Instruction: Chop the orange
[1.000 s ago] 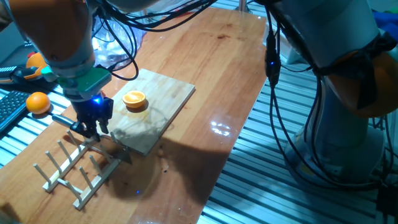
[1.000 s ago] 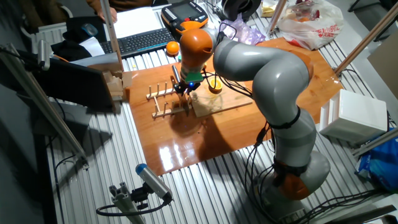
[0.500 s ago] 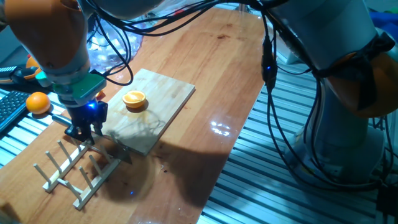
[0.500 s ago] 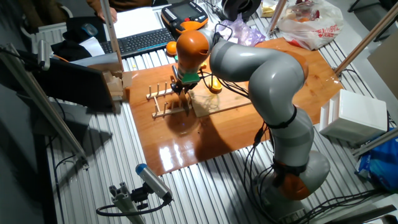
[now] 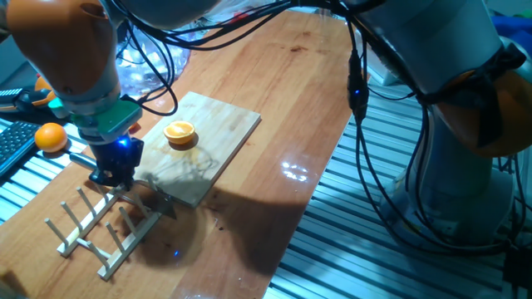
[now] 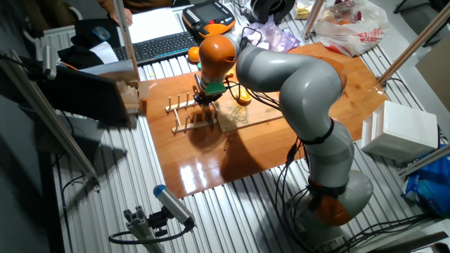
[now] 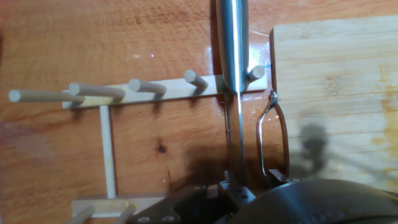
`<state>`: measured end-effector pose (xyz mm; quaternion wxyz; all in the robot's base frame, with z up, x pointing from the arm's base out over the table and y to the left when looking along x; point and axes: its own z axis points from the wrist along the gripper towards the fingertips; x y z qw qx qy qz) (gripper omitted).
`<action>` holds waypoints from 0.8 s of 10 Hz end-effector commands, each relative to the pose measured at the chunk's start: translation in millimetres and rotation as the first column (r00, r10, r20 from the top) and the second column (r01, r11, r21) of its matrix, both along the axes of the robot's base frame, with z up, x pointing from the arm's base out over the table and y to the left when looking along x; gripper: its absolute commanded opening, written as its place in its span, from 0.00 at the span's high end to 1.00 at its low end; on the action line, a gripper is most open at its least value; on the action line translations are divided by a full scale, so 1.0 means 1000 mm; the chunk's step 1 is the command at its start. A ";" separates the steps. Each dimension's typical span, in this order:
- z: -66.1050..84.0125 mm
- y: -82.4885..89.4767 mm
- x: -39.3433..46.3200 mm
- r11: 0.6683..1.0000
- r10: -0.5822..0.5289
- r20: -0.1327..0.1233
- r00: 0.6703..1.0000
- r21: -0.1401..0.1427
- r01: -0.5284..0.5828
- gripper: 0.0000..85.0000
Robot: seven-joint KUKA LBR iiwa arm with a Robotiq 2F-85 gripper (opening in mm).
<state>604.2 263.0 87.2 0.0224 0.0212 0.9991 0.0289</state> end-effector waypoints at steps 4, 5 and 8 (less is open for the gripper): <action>-0.002 0.000 0.0016 0.999 0.035 0.004 0.999 0.004 -0.035 1.00; -0.001 0.001 0.0015 0.998 0.057 0.003 0.998 -0.007 -0.057 1.00; 0.020 0.003 -0.0022 0.998 0.060 -0.012 0.998 0.024 -0.059 1.00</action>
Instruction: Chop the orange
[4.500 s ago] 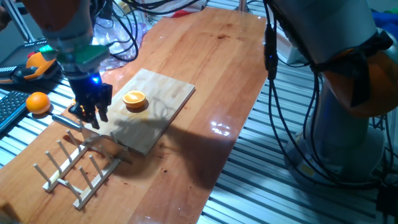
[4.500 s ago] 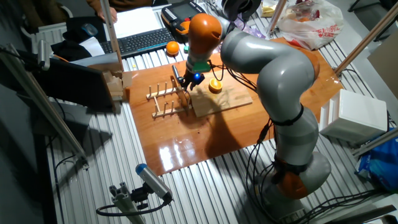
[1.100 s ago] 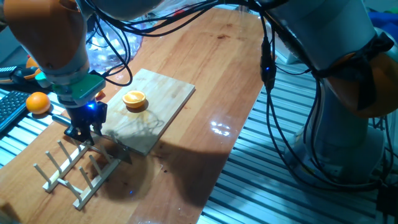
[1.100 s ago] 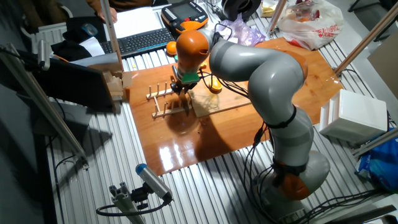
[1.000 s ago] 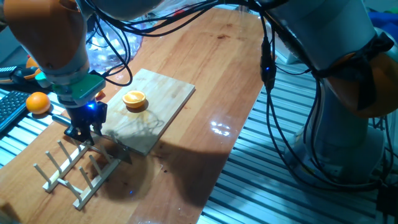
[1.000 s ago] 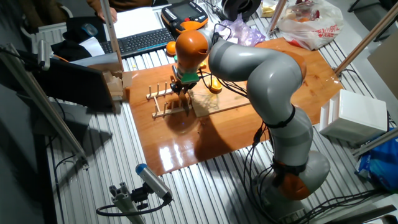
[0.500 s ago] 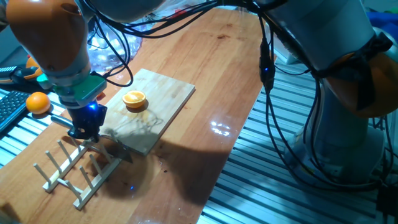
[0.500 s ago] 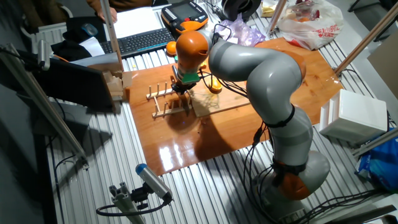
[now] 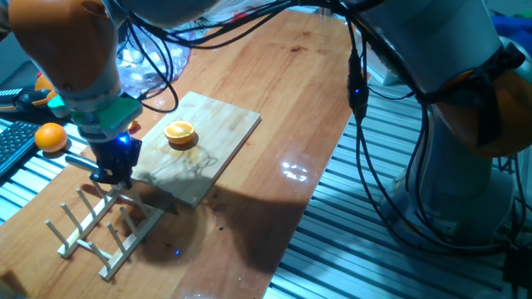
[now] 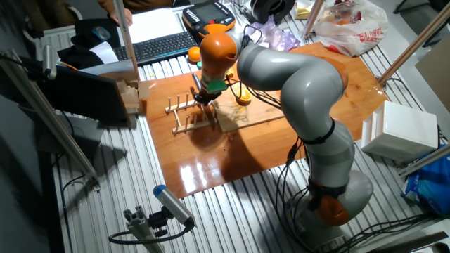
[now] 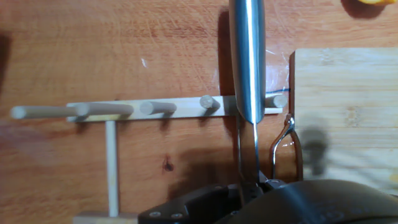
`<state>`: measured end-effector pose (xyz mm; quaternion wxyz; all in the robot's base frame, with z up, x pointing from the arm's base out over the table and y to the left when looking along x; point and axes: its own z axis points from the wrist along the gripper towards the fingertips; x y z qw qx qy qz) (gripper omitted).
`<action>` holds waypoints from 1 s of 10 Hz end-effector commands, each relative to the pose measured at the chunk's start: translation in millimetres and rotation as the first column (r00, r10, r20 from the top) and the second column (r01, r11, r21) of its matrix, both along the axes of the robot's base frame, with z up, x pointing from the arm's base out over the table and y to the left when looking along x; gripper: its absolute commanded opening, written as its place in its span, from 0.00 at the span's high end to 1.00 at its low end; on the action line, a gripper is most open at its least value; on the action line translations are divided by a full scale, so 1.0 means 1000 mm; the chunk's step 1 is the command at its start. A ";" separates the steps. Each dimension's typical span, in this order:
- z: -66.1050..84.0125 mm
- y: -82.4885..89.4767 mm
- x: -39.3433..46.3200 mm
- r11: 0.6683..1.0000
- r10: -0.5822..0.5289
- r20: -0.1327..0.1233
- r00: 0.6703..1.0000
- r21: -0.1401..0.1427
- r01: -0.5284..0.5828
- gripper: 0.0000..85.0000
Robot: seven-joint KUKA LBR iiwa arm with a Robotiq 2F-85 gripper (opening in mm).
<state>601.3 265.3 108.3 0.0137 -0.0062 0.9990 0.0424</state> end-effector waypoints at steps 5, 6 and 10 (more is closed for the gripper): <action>0.048 -0.009 -0.0129 0.996 -0.081 -0.018 0.997 0.047 0.082 1.00; 0.056 -0.015 -0.0150 0.995 -0.085 -0.015 0.996 0.048 0.086 1.00; 0.079 -0.043 -0.0149 0.993 -0.076 -0.033 0.997 0.084 0.078 1.00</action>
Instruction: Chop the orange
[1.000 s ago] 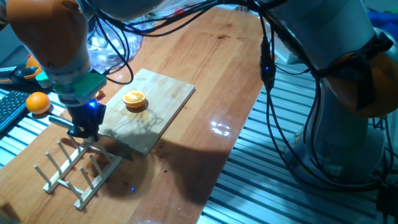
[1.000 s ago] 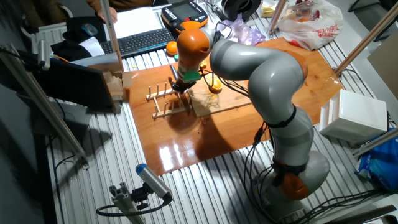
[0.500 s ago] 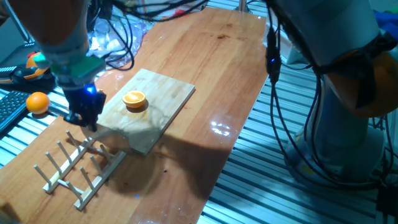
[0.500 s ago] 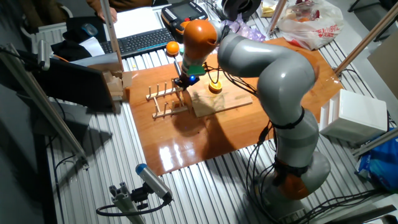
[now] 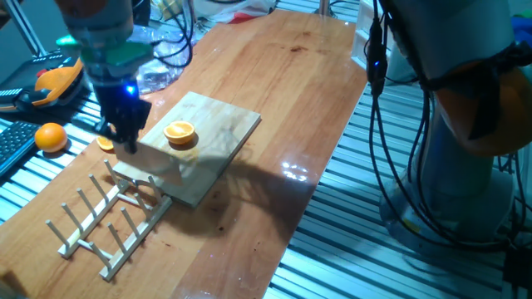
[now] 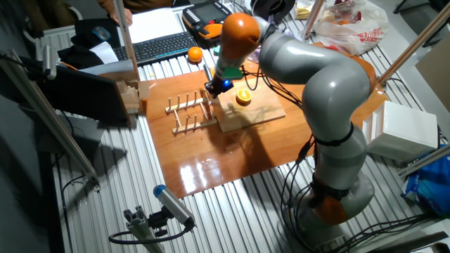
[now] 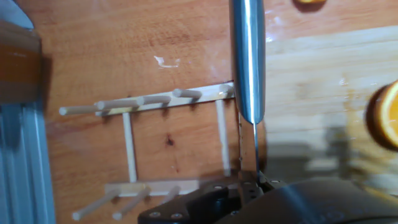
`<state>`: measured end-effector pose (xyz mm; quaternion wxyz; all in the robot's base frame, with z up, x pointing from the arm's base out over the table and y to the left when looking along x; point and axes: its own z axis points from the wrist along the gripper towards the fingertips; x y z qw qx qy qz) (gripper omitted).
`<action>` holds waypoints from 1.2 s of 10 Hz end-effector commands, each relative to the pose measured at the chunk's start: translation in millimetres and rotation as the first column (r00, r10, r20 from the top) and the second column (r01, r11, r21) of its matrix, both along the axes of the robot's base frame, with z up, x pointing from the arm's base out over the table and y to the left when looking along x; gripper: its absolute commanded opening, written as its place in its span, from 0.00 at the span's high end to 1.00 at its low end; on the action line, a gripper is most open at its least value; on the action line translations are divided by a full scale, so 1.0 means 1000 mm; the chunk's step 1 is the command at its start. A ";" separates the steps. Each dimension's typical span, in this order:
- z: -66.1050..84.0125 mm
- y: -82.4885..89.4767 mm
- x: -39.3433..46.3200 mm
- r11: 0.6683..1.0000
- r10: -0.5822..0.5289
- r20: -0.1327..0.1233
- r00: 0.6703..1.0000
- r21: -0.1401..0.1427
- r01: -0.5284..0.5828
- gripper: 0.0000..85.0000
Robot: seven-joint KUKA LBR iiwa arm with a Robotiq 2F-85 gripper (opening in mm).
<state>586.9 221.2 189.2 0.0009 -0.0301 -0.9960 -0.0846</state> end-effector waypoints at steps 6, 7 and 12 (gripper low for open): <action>-0.005 -0.066 0.0136 0.998 0.007 0.045 0.999 -0.068 -0.004 1.00; -0.011 -0.081 0.0147 0.997 -0.025 0.044 0.999 -0.067 0.028 1.00; -0.012 -0.114 0.0137 0.993 -0.096 0.012 0.995 -0.071 0.096 1.00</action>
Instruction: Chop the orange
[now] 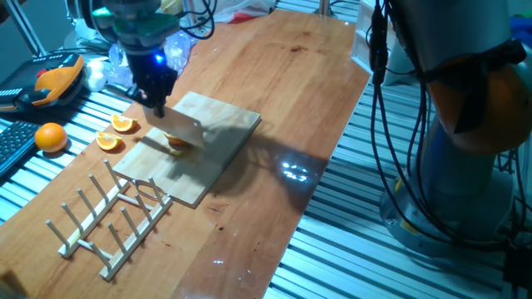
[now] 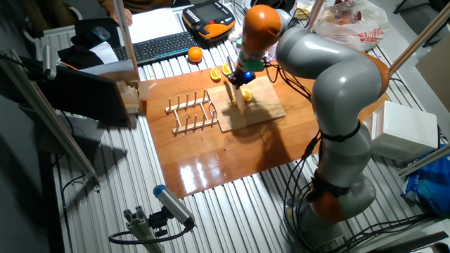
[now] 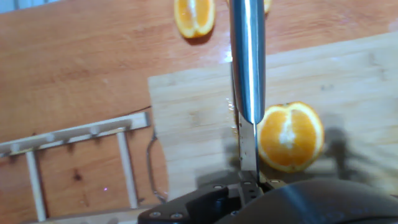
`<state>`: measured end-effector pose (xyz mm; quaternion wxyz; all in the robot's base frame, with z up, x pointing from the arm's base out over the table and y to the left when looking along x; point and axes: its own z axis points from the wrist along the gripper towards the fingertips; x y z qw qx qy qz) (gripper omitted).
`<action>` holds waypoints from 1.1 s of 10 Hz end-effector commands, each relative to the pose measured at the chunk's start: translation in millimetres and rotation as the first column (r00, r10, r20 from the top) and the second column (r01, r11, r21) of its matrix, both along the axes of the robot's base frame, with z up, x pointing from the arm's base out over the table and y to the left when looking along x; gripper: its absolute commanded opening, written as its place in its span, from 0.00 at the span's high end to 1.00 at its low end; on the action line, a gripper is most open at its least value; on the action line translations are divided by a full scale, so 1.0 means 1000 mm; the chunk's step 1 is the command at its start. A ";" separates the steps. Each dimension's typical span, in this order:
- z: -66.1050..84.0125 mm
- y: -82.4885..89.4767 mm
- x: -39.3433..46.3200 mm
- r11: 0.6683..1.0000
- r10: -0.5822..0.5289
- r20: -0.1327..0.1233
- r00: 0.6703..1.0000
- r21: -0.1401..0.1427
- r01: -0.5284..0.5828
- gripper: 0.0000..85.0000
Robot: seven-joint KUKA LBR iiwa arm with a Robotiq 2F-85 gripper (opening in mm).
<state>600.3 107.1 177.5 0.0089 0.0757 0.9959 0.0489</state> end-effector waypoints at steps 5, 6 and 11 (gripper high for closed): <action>-0.001 -0.004 -0.0011 0.998 -0.052 -0.034 0.998 0.022 0.053 1.00; -0.001 -0.004 -0.0011 0.993 -0.116 -0.071 0.991 0.025 0.119 1.00; -0.001 -0.004 -0.0011 0.981 -0.191 -0.076 0.979 0.011 0.192 1.00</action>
